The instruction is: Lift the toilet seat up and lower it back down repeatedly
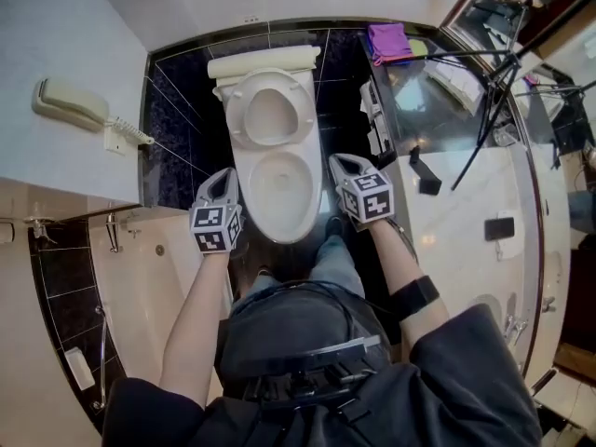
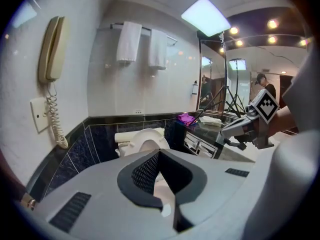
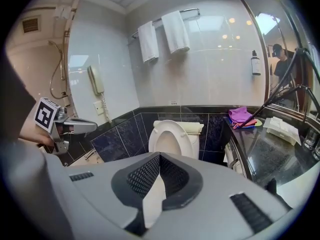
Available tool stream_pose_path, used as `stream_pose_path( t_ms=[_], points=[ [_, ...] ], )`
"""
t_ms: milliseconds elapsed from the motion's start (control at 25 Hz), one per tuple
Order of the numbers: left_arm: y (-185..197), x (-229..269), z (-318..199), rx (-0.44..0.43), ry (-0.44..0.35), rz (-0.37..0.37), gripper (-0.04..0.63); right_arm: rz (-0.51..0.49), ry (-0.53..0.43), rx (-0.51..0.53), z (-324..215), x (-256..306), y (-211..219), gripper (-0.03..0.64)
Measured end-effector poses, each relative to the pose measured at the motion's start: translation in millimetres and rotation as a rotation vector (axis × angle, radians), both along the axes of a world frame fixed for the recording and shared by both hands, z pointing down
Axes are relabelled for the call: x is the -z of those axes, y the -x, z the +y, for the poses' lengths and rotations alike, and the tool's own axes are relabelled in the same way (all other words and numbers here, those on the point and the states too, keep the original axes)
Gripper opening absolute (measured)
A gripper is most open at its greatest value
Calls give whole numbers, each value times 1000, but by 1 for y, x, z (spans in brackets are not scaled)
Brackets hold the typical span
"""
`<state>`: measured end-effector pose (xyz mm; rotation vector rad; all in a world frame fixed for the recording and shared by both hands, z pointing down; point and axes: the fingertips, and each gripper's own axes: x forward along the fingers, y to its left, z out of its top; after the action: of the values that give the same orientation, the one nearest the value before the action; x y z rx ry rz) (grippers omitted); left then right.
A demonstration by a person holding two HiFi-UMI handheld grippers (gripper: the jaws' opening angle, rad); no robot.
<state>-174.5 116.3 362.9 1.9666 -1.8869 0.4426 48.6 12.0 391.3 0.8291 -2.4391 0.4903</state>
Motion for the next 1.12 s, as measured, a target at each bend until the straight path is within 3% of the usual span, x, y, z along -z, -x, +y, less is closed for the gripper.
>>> stream_pose_path(
  t_ms=[280, 600, 920, 1120],
  points=[
    [-2, 17, 23, -43, -44, 11, 0, 6, -57, -34, 25, 10, -2, 17],
    [-14, 12, 56, -77, -40, -2, 0, 9, -22, -66, 72, 0, -23, 17],
    [-15, 8, 62, -74, -37, 19, 0, 26, -22, -64, 72, -5, -27, 17],
    [-15, 11, 53, -54, -45, 0, 0, 98, -92, -64, 51, -1, -33, 17]
  ],
)
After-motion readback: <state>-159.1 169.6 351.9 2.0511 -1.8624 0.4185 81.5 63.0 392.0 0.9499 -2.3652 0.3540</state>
